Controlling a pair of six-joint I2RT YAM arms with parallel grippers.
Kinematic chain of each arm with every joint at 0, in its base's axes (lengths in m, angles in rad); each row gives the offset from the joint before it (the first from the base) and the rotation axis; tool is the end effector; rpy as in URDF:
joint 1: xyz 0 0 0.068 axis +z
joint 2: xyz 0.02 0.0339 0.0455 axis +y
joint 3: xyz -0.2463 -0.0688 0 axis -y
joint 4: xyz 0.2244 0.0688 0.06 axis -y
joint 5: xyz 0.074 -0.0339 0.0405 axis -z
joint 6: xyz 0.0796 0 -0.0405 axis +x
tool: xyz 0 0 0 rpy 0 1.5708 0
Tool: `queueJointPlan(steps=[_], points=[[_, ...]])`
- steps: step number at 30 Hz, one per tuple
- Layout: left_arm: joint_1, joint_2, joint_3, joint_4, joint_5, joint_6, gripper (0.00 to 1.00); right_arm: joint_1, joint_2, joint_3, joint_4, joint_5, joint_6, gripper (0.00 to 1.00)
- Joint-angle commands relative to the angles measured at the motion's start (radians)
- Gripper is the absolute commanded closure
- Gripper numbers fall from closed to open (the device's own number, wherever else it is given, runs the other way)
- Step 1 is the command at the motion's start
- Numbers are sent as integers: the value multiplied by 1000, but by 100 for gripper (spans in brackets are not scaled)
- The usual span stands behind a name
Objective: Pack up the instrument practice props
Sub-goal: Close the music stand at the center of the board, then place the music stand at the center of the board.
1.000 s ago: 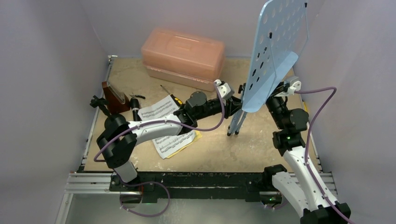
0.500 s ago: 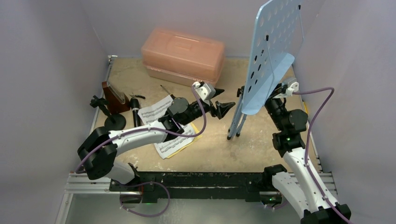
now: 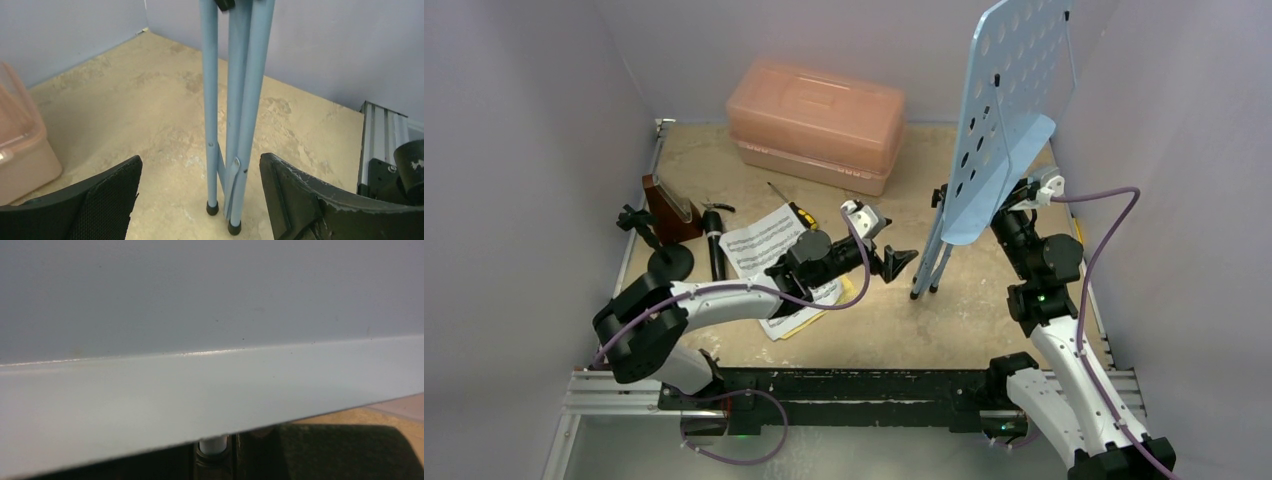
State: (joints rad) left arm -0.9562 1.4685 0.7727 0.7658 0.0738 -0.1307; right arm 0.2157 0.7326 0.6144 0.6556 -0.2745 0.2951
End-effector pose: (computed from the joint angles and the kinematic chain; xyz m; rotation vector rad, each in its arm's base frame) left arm 0.2020 -0.2963 0.2715 0.6875 1.4147 -0.9213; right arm 0.1870 0.0631 0.3884 -0.2120 1.0527 0.6034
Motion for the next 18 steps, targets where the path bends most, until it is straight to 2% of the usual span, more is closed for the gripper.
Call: queueJointPlan(steps=[1,7,14,18], points=[[-39,43,-39,124,-18,3,14,5,-30,35,153,18,11,100],[-105,161,-35,221,-72,39,12,6,-33,36,147,20,16,100],[-128,293,8,241,-210,25,12,5,-39,35,137,27,16,100],[-131,355,32,281,-228,2,12,6,-39,30,137,29,20,100]])
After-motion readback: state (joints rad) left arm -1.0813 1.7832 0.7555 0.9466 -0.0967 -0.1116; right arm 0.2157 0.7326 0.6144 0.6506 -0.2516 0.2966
